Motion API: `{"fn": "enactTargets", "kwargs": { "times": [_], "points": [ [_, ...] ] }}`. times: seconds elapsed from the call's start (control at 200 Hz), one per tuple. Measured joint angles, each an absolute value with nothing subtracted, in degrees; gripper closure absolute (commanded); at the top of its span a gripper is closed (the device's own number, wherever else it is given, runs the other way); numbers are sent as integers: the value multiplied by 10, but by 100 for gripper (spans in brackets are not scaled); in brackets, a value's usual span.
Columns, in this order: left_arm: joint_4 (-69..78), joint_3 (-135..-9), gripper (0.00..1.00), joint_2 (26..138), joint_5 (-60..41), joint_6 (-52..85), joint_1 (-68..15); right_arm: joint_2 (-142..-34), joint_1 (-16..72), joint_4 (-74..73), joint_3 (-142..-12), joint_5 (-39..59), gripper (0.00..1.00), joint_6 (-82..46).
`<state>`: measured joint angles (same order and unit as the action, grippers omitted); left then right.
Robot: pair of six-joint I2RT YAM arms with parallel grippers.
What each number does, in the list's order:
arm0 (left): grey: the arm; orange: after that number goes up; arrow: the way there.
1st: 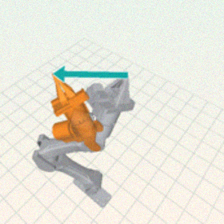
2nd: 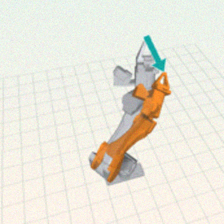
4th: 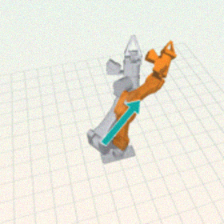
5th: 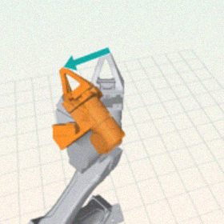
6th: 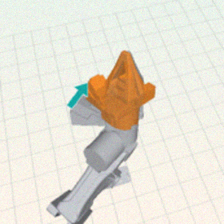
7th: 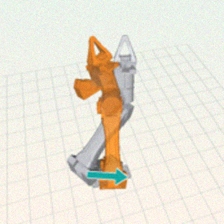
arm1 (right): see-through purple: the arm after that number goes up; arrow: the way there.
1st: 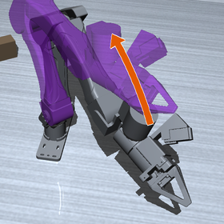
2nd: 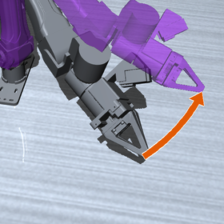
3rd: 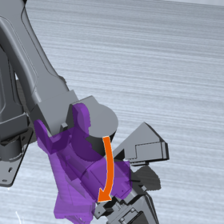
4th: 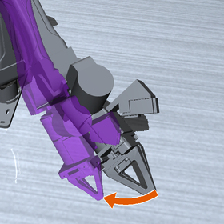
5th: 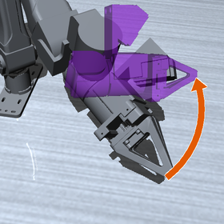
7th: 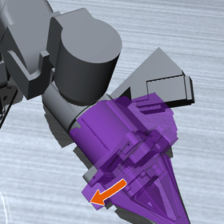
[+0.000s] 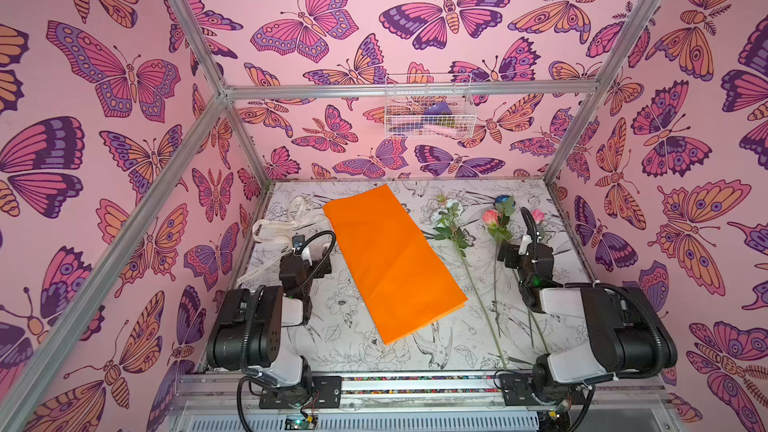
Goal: Tie the bouquet of fake flowers
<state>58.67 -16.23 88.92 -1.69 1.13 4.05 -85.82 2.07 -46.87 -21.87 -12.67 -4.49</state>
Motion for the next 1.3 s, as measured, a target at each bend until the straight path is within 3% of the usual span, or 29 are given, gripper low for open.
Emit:
{"fn": "enactTargets", "kwargs": {
  "times": [1.297],
  "points": [
    [526,-206,1,889,-61,1,41,-858,21,-469,-219,-127,1,-45]
  ]
}}
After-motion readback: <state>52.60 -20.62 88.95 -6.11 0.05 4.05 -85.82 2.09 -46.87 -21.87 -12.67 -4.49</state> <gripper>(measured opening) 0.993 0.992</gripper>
